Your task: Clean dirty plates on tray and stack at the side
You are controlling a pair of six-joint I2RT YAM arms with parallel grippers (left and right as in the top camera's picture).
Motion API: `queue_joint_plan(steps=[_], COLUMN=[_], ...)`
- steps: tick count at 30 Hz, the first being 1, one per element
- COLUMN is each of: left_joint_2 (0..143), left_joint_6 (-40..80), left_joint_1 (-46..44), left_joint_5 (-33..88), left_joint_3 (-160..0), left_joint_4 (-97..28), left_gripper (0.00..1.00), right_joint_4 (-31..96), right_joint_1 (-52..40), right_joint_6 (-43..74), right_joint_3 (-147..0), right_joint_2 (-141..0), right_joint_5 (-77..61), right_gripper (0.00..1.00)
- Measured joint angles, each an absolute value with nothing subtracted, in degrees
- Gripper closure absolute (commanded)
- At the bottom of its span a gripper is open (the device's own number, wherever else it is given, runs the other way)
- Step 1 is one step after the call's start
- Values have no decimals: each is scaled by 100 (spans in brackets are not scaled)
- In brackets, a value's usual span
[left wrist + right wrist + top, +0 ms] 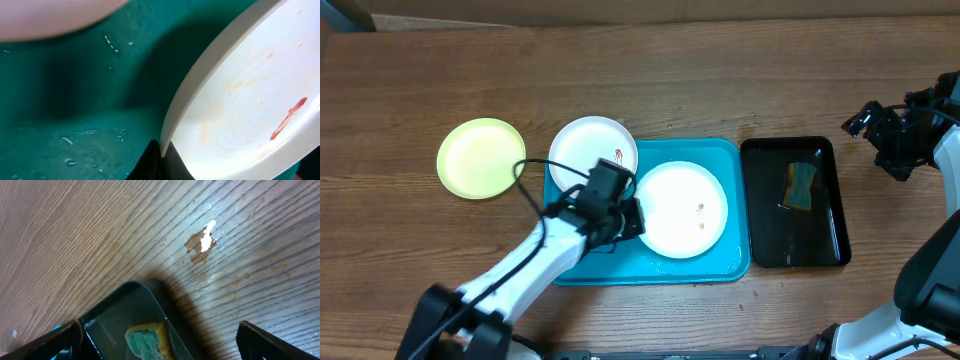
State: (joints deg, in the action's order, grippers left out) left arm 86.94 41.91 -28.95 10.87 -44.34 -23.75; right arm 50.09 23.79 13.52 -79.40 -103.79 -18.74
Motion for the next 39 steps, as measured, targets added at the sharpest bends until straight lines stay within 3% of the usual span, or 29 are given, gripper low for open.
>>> queue_joint_plan(steps=[3, 6, 9, 18, 24, 29, 39], left_joint_2=[8849, 8853, 8853, 8851, 8892, 9290, 9920], left_joint_6=[4233, 4285, 4134, 3347, 3236, 3168, 3131], left_joint_1=[-2915, -2912, -2912, -2912, -2926, -3017, -3079], left_joint_5=[1081, 1066, 1081, 823, 637, 591, 591], left_joint_3=[-4434, -4434, -4473, -5629, -5697, -5697, -5695], left_joint_4=[-2357, -2290, -2303, -3076, -3308, -3295, -3061], left_gripper=[85, 58, 47, 58, 59, 73, 72], right_joint_4=[5009, 5009, 5009, 5009, 5011, 5009, 5006], right_joint_1=[2379, 2379, 2379, 2379, 2381, 2379, 2379], right_joint_6=[1352, 1352, 1352, 1352, 1352, 1352, 1350], right_joint_3=[-7940, -7940, -7940, -7940, -7940, -7940, -7940], right_joint_2=[-10379, -10379, -10379, -10379, -10379, -10379, -10379], right_joint_5=[-1874, -1876, -1885, -1909, -1909, -1909, -1909], right_gripper=[0, 0, 0, 0, 0, 0, 0])
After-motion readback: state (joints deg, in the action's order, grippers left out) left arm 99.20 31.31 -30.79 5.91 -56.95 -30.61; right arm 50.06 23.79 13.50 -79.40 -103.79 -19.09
